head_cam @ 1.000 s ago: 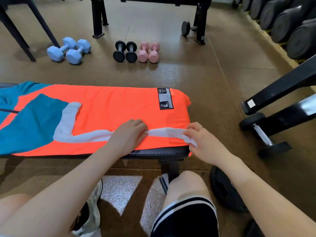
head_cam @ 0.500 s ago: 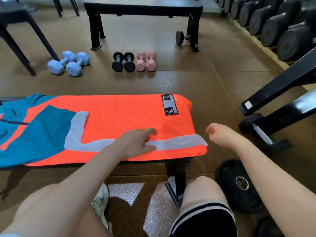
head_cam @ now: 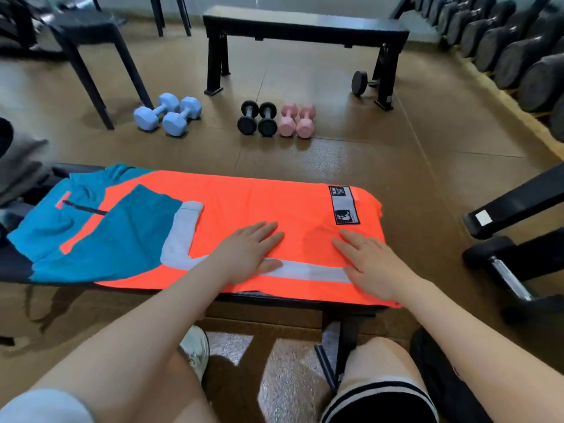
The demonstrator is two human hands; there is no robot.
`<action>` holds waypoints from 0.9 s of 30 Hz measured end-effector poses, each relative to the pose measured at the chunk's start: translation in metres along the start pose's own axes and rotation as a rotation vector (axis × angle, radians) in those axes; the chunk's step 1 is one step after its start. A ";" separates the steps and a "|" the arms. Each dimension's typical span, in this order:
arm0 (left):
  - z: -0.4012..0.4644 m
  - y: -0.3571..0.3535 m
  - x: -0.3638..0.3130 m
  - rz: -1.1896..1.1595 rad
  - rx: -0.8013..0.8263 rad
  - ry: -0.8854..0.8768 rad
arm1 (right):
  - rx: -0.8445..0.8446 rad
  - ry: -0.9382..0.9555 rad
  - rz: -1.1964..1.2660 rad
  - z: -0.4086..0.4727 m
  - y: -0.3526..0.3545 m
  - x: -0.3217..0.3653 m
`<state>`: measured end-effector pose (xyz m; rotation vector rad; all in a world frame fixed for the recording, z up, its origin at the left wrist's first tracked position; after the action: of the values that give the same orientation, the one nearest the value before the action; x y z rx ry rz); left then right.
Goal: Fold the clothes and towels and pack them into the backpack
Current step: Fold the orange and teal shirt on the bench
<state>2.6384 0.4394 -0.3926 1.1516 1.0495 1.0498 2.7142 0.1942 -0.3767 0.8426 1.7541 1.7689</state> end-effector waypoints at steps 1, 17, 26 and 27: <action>0.000 0.006 0.006 0.009 0.025 -0.013 | -0.075 -0.006 0.099 0.009 0.008 0.009; -0.007 0.053 0.265 -0.065 -0.393 0.646 | -0.189 0.363 0.343 0.282 0.005 0.213; 0.015 0.030 0.342 0.188 0.040 0.745 | -0.105 0.246 0.647 0.390 -0.029 0.264; 0.014 0.029 0.344 0.188 0.080 0.757 | -0.069 0.210 0.699 0.396 -0.031 0.267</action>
<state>2.7138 0.7766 -0.3917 0.9340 1.5952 1.6728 2.8191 0.6606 -0.3966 1.4025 1.6165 2.4128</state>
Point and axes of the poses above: each hand's wrist, its own z-axis towards the middle knuckle, its own y-axis out of the back of the hand, x = y × z, the point moved 1 cm from there along z, towards the middle knuckle, and after that the axes turned 14 degrees about -x, right-handed, at the moved point
